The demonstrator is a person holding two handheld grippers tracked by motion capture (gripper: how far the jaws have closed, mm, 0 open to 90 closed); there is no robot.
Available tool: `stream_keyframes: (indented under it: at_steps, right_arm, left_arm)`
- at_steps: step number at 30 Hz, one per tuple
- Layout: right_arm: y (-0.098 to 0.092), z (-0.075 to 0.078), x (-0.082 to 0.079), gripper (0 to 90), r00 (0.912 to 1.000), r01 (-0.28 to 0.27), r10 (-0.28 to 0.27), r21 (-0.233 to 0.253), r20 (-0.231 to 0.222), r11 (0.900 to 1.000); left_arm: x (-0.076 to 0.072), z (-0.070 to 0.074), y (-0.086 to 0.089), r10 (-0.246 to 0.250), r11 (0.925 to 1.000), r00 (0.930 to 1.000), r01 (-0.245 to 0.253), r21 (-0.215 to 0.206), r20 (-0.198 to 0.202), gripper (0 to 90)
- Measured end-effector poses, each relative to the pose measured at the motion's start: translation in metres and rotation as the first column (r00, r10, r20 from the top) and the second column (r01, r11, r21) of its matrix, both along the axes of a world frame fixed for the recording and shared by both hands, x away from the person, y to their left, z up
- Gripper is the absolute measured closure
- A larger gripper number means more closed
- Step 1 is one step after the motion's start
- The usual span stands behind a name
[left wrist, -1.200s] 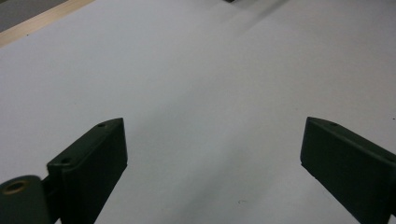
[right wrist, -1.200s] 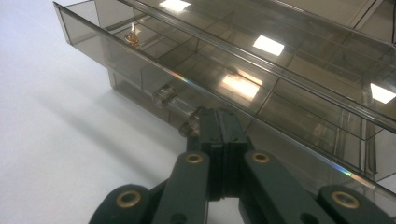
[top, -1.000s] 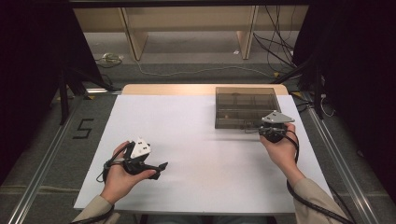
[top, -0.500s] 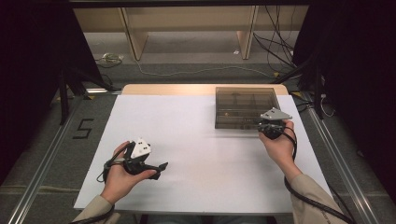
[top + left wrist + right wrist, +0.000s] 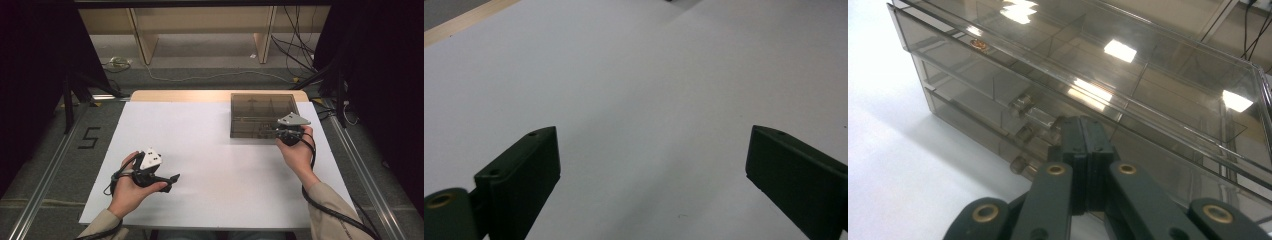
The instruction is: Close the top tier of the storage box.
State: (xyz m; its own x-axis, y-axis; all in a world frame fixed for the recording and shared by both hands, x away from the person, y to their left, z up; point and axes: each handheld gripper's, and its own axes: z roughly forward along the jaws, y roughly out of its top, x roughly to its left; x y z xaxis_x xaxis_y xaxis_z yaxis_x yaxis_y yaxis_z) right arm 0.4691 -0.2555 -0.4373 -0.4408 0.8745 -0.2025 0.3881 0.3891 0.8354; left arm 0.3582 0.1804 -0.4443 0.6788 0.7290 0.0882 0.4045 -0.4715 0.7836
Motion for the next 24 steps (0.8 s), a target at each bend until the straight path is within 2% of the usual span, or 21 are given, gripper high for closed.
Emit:
stream_keyframes:
  at_steps: [8,20,24]
  right_arm:
    - [-0.0004,-0.0025,0.0043,90.0,0.9998,0.021,-0.021,-0.002,0.006,1.000]
    - [-0.0002,-0.0041,0.0050,90.0,0.9996,0.025,-0.025,0.003,0.010,1.000]
    - [-0.0018,0.0006,0.0006,82.4,0.9998,0.018,-0.018,0.022,0.008,1.000]
  left_arm:
    - [-0.0002,0.0000,-0.0001,0.001,1.0000,1.0000,-0.001,-0.003,0.001,7.3]
    - [-0.0004,0.0004,0.0001,0.000,1.0000,1.0000,0.000,-0.004,0.001,7.3]
    - [-0.0005,0.0005,0.0009,0.001,1.0000,1.0000,-0.001,-0.005,-0.001,7.3]
